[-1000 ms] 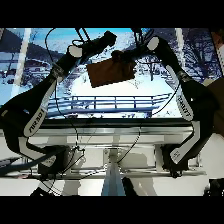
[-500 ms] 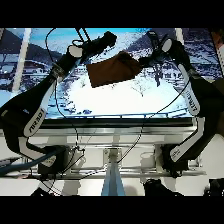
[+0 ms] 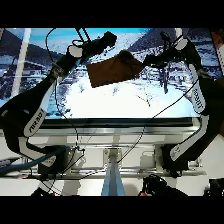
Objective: Fold the clothes and pants, and hang the long-sleeved shirts on hangers.
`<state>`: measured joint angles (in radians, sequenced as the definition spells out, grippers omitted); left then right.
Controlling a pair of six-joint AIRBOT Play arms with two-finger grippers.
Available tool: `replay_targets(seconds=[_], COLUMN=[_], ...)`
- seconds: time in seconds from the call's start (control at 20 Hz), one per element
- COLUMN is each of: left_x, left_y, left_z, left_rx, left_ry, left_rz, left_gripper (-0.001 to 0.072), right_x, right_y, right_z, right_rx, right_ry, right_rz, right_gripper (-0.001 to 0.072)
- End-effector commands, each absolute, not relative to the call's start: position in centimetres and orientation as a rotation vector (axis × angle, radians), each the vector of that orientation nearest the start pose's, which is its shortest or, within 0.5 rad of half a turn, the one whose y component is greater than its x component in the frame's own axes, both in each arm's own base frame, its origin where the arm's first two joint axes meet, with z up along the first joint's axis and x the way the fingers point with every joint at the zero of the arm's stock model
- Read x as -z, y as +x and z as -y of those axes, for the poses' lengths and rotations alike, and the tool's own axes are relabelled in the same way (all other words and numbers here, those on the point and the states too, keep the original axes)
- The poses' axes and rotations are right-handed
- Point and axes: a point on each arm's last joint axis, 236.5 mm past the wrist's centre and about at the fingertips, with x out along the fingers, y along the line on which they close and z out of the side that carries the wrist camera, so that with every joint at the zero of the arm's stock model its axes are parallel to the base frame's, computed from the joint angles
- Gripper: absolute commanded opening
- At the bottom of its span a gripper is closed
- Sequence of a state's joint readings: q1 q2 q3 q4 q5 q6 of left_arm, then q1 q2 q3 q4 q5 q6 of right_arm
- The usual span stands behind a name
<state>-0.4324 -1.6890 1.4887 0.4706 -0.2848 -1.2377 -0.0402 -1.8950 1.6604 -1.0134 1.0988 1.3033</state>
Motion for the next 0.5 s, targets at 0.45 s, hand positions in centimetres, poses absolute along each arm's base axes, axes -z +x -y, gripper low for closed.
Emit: replay_targets(seconds=[0.45], left_x=[-10.4], left_y=[54.7], left_z=[32.0], left_rx=[0.527], left_ry=[-0.680], left_rz=[-0.582], left_gripper=[0.0639], right_x=[9.9], right_y=[49.7], right_z=[-18.1], right_rx=[-0.508], right_ry=[0.696], right_rz=[-1.420], right_gripper=[0.0692])
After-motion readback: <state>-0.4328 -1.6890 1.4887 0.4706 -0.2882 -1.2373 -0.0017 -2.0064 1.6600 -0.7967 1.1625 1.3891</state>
